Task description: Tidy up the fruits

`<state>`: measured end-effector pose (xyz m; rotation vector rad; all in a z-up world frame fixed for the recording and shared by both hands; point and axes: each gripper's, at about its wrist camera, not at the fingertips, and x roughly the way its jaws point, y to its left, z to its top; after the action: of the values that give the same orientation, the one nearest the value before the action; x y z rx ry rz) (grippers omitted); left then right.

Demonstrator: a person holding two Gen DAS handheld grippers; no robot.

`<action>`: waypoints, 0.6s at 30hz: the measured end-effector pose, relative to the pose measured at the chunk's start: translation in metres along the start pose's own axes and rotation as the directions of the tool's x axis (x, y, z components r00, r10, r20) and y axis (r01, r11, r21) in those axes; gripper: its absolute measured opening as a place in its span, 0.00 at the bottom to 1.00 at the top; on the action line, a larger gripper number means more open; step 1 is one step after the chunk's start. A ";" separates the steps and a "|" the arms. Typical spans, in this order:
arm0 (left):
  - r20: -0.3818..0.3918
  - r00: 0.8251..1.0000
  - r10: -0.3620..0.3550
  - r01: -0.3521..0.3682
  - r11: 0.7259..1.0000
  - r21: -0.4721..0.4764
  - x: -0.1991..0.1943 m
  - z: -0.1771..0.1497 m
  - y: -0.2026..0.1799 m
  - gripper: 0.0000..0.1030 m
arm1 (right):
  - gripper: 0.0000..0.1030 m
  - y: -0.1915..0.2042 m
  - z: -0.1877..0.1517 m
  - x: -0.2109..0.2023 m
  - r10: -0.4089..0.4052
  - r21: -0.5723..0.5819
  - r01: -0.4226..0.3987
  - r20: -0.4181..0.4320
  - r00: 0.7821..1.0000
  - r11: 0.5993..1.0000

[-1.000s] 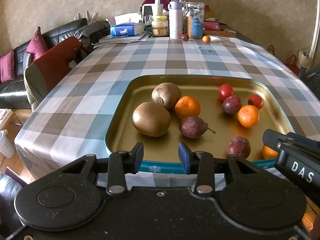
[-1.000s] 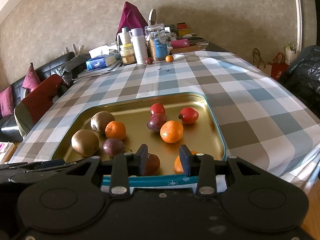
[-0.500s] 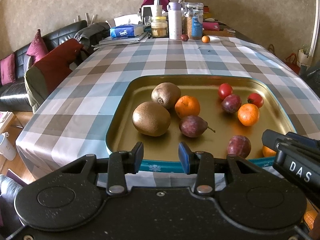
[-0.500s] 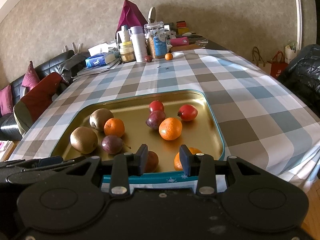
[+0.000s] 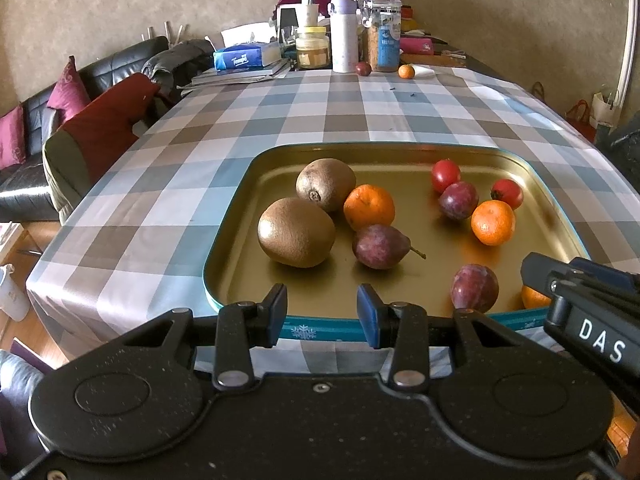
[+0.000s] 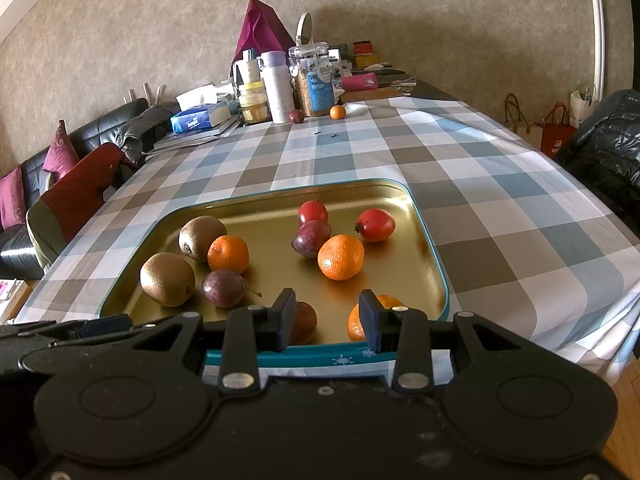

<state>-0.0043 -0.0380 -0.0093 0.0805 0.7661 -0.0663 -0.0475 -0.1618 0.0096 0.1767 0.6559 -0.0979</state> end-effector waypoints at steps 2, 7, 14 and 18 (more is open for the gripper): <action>0.001 1.000 -0.001 0.001 1.000 0.001 0.000 0.000 0.000 0.47 | 0.37 0.000 0.000 0.000 0.001 0.000 -0.001 -0.001 1.000 1.000; -0.002 1.000 -0.005 0.005 1.000 0.004 0.002 0.000 -0.001 0.47 | 0.37 0.000 0.001 0.000 0.001 -0.002 -0.001 -0.001 1.000 1.000; -0.004 1.000 -0.008 0.008 1.000 0.004 0.001 -0.001 -0.001 0.47 | 0.37 0.000 0.001 0.000 0.002 -0.003 -0.002 -0.003 1.000 1.000; -0.004 1.000 -0.007 0.007 1.000 0.004 0.001 -0.001 -0.001 0.47 | 0.37 0.000 0.001 0.000 0.003 -0.001 -0.003 -0.006 1.000 1.000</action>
<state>-0.0040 -0.0389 -0.0109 0.0815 0.7705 -0.0741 -0.0473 -0.1621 0.0102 0.1772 0.6617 -0.0941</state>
